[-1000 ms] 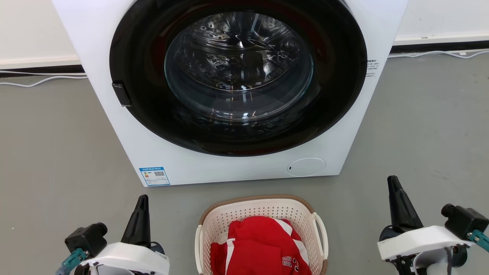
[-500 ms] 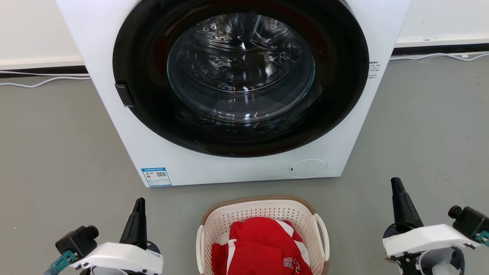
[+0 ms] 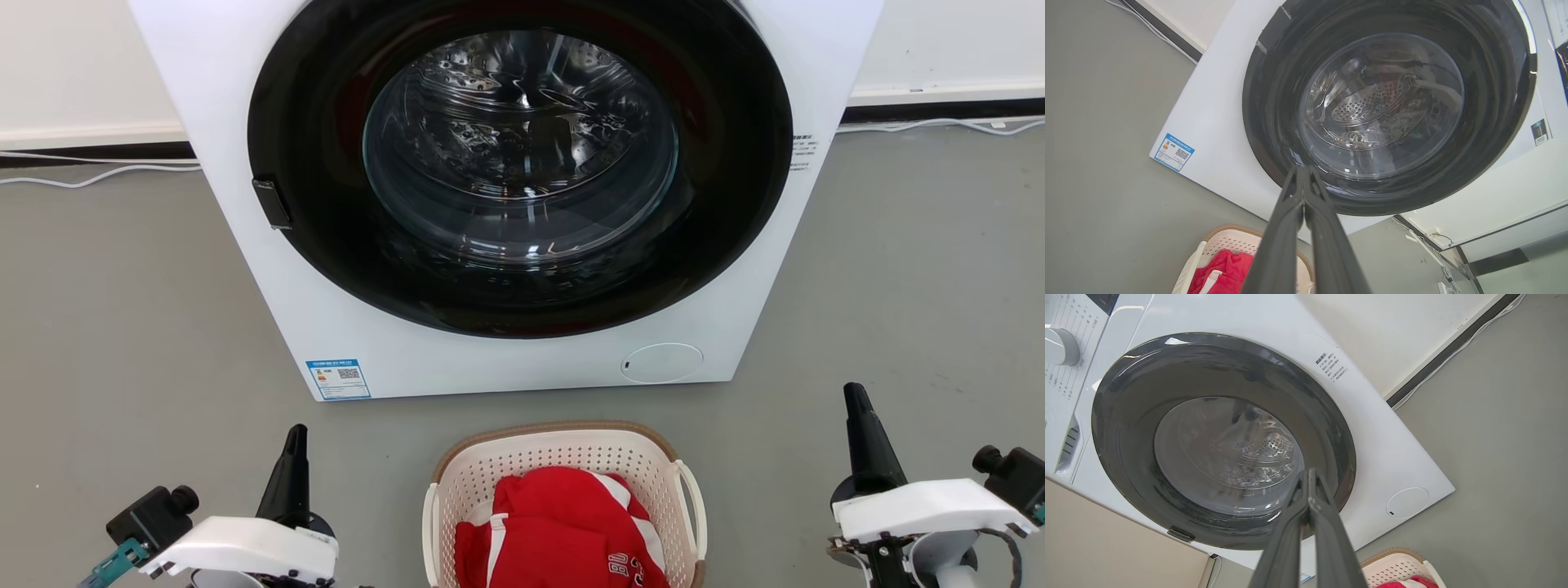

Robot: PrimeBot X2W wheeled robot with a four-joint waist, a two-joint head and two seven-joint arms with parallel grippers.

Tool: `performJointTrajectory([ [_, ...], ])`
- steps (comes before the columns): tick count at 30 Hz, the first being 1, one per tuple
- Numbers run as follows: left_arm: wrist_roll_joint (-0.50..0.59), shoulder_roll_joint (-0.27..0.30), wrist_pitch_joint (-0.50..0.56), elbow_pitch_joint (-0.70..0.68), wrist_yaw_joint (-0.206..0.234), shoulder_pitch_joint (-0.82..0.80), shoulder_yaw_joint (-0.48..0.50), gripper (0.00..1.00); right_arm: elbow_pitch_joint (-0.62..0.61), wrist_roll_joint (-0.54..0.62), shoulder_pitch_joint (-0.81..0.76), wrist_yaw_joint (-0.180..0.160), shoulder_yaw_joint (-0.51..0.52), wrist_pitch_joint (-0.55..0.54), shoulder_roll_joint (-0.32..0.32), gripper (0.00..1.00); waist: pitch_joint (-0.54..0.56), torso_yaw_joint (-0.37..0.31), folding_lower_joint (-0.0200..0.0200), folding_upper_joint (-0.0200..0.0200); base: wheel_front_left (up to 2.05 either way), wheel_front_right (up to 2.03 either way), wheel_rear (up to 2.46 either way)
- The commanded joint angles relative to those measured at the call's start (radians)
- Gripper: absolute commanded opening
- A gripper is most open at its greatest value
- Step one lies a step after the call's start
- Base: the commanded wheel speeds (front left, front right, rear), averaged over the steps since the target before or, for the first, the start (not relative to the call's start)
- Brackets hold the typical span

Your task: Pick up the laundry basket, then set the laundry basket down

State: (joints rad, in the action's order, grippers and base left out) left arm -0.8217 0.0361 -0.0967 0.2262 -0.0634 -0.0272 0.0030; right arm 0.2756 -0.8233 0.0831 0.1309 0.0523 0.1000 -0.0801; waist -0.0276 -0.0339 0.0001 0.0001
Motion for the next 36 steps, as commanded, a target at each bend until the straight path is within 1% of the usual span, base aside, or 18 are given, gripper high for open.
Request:
performJointTrajectory([
  [1, -0.039, 0.008, 0.007, -0.021, -0.015, -0.045, 0.023, 0.0, -0.026, -0.04, 0.027, 0.0, -0.004, -0.012, -0.003, 0.0, 0.001, 0.001, -0.0001, -0.0001, 0.0, 0.0, 0.0],
  [36, -0.418, 0.011, 0.11, 0.0, -0.042, -0.063, 0.068, 0.0, -0.029, -0.417, 0.026, 0.0, 0.03, -0.115, 0.013, 0.0, 0.013, 0.018, -0.0001, -0.0001, 0.0, 0.0, 0.0],
])
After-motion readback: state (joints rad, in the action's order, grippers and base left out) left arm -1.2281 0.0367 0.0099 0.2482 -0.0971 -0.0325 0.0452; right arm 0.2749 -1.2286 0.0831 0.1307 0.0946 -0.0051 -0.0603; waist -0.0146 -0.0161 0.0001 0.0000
